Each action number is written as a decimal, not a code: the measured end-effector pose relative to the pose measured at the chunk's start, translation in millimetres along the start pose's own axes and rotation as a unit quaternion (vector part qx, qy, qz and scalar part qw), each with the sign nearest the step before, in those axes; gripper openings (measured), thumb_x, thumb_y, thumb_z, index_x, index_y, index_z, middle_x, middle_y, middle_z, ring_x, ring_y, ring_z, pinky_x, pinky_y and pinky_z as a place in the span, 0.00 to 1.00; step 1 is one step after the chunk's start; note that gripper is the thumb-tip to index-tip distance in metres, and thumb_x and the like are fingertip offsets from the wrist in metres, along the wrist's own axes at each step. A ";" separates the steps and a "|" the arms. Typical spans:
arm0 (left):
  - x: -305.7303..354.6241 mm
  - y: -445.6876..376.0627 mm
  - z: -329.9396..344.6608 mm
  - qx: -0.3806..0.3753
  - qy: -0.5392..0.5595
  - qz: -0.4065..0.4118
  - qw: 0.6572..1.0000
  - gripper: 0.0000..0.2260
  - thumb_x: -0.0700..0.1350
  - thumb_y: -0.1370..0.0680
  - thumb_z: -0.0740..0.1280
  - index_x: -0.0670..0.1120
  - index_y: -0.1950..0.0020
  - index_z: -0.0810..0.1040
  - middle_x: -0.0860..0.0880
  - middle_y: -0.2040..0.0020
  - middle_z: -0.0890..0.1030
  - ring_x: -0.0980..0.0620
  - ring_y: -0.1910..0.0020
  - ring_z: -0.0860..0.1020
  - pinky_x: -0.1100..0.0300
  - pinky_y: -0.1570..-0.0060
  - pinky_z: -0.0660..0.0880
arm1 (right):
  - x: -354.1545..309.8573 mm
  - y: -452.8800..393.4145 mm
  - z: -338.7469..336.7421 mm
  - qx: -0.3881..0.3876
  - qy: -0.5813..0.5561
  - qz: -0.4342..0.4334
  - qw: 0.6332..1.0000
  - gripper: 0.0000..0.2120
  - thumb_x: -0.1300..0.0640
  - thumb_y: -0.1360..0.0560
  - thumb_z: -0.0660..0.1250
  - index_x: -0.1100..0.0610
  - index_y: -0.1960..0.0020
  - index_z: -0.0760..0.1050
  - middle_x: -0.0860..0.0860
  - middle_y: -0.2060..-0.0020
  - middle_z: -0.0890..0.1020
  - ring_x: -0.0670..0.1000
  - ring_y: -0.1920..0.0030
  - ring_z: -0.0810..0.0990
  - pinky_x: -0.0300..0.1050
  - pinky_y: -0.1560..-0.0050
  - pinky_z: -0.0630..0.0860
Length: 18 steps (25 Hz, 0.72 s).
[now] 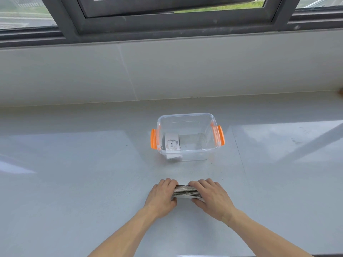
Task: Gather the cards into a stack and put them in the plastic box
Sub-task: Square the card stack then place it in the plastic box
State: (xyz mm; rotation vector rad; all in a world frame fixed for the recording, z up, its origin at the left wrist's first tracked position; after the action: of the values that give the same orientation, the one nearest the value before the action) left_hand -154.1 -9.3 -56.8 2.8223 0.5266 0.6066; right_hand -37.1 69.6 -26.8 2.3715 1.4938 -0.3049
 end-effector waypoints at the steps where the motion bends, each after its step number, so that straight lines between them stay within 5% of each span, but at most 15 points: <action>1: -0.3 -0.1 -1.9 -0.007 0.008 0.000 1.000 0.16 0.47 0.30 0.63 0.52 0.43 0.68 0.52 0.45 0.74 0.48 0.45 0.71 0.55 0.51 0.70 | 0.2 -1.1 -3.3 -0.006 -0.023 0.008 1.000 0.20 0.44 0.26 0.63 0.41 0.36 0.63 0.42 0.47 0.76 0.52 0.47 0.74 0.47 0.51 0.72; 5: -8.5 1.9 -19.8 -0.037 0.231 -0.041 0.971 0.15 0.45 0.33 0.68 0.52 0.48 0.73 0.52 0.50 0.78 0.51 0.48 0.74 0.58 0.52 0.73 | 7.1 1.4 -21.3 -0.032 -0.142 0.058 0.988 0.20 0.43 0.29 0.66 0.37 0.39 0.64 0.41 0.50 0.78 0.46 0.50 0.75 0.46 0.53 0.74; 8: -8.3 9.9 -31.2 -0.079 0.468 -0.088 0.876 0.17 0.40 0.34 0.73 0.47 0.46 0.77 0.47 0.46 0.81 0.51 0.46 0.79 0.60 0.48 0.76 | 11.0 8.1 -34.8 -0.061 -0.295 0.095 0.949 0.20 0.43 0.33 0.68 0.36 0.43 0.66 0.42 0.54 0.81 0.46 0.56 0.79 0.46 0.55 0.77; 14: 30.6 10.8 -60.0 -0.069 0.717 -0.079 0.689 0.24 0.37 0.30 0.73 0.43 0.37 0.71 0.43 0.42 0.78 0.45 0.43 0.79 0.40 0.39 0.76 | 5.6 2.1 -82.2 0.019 -0.412 0.096 0.906 0.19 0.48 0.31 0.72 0.38 0.44 0.70 0.42 0.58 0.80 0.48 0.61 0.79 0.45 0.60 0.76; 18: 54.8 1.9 -82.3 -0.034 0.732 -0.041 0.679 0.25 0.38 0.29 0.73 0.47 0.34 0.70 0.44 0.37 0.79 0.45 0.38 0.78 0.40 0.40 0.77 | 1.3 -3.9 -102.4 0.098 -0.499 0.115 0.854 0.20 0.47 0.33 0.72 0.41 0.42 0.72 0.48 0.58 0.81 0.47 0.60 0.79 0.41 0.62 0.75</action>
State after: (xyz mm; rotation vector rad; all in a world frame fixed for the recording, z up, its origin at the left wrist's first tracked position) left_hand -142.3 20.2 36.9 1.5512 0.7294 2.6783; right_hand -39.0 111.0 66.9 1.9140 0.6809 -1.4071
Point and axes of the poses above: each hand's wrist, its own y-axis away from the middle knuckle, its own z-axis out of the palm, x = y × z, the point moved 10 cm from there along -y, towards the middle knuckle
